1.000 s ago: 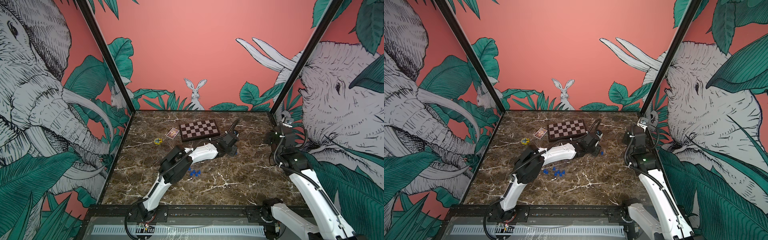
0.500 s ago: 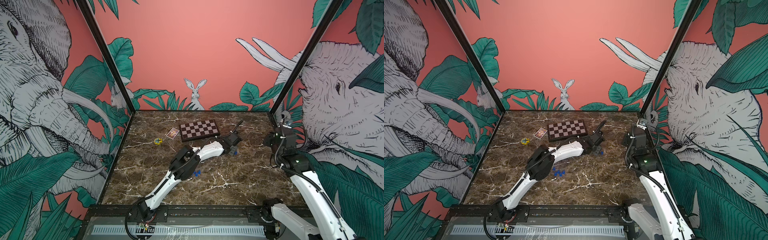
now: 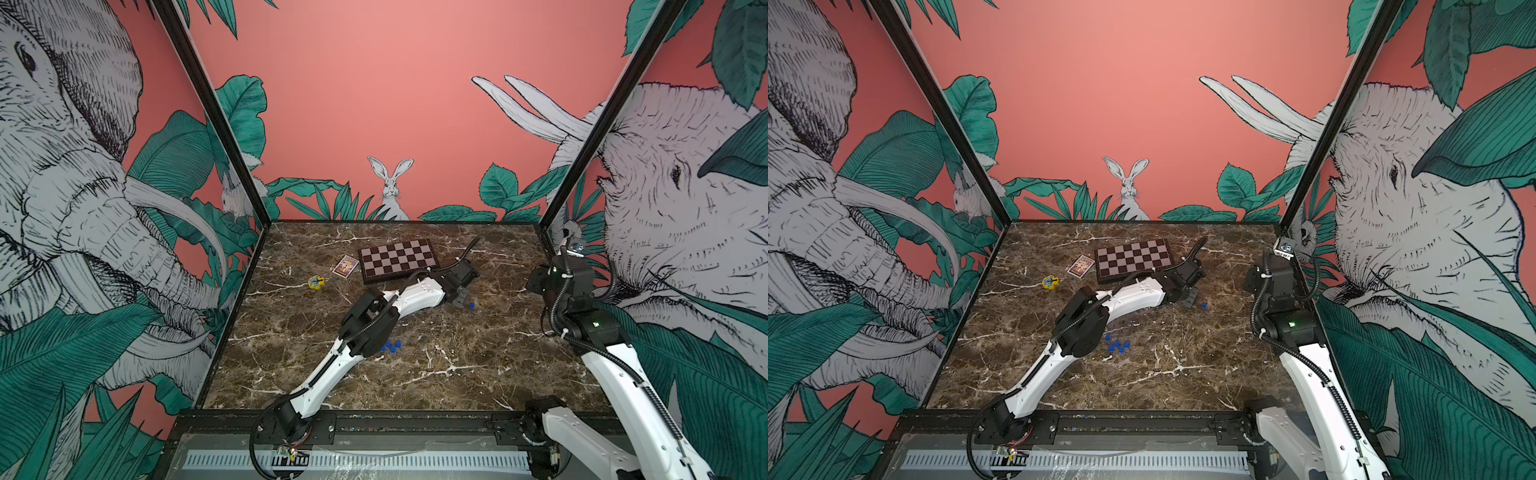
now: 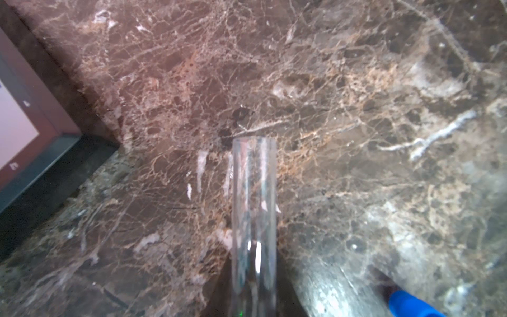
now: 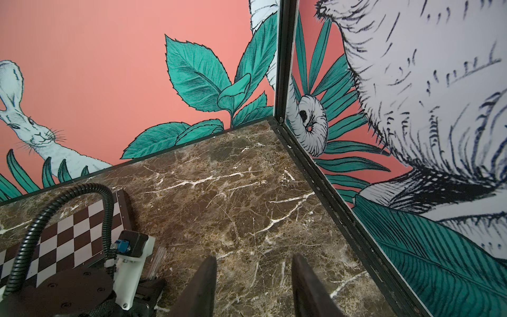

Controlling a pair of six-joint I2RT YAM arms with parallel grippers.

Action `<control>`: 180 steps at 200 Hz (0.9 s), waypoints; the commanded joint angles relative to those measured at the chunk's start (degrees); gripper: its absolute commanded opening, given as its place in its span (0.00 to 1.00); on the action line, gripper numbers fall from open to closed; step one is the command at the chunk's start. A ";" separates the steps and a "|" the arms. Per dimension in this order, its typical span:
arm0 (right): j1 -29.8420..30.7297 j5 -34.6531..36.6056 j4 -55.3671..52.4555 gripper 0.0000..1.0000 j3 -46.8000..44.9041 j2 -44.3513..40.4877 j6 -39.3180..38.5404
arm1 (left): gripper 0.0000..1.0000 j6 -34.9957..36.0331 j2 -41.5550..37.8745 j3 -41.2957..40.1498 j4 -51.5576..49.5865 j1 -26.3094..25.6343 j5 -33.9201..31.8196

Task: Remove stoppers from test tubes
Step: Place the test tube at the center of the board.

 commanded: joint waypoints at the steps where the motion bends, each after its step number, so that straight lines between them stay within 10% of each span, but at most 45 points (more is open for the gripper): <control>1: -0.17 -0.03 0.72 0.44 -0.35 -0.69 0.43 | 0.00 -1.42 1.41 -4.14 -0.30 0.20 0.67; 180: -0.18 -1.00 1.61 0.44 -0.87 -0.42 1.02 | 0.26 0.07 -2.60 -17.01 9.41 0.20 -1.89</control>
